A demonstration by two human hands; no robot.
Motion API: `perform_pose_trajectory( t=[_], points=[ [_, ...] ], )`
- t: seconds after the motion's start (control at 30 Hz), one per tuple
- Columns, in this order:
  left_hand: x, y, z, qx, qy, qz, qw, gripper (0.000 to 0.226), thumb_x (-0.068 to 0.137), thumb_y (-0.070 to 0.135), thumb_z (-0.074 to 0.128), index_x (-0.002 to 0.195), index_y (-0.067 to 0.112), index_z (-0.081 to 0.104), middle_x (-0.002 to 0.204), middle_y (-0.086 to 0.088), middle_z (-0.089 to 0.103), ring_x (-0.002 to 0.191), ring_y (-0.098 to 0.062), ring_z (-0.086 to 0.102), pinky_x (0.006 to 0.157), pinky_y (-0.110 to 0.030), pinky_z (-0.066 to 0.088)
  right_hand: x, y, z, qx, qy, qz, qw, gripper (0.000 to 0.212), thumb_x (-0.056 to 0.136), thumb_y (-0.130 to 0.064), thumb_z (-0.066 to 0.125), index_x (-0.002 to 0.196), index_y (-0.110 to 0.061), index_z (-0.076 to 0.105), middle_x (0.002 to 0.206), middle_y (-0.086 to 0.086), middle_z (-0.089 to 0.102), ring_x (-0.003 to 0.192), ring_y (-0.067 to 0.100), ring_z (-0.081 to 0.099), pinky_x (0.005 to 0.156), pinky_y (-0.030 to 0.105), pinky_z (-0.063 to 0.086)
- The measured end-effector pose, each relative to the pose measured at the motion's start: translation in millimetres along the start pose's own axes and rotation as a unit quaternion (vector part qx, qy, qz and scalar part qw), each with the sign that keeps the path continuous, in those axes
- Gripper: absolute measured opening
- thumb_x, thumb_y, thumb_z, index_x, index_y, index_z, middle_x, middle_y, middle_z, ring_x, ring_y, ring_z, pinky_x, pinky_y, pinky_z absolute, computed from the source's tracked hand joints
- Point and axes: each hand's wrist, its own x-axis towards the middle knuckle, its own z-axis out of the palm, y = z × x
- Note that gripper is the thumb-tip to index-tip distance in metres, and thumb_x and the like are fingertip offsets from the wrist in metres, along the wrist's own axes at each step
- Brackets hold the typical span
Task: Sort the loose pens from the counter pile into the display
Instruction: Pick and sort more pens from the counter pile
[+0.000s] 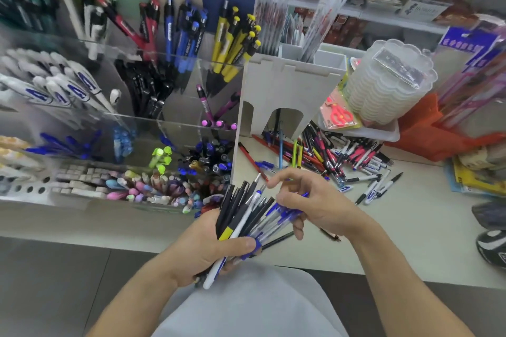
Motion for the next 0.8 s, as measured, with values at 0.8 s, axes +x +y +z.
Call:
perform_pose_trajectory(
  t=[0.8],
  points=[
    [-98,-3,-147,-0.181,0.468,0.171,0.848,0.025,0.078,0.026,0.081,0.072,0.016,0.059,0.055,-0.008,0.05,0.053,-0.024,0.044,0.054,-0.036,0.036,165,-112,205,-0.382,0.149,-0.459,0.788,0.008,0.088,-0.007,0.07,0.086,0.0,0.066,0.082,0.01,0.063,0.069,0.02,0.057,0.064,0.033,0.05]
  ],
)
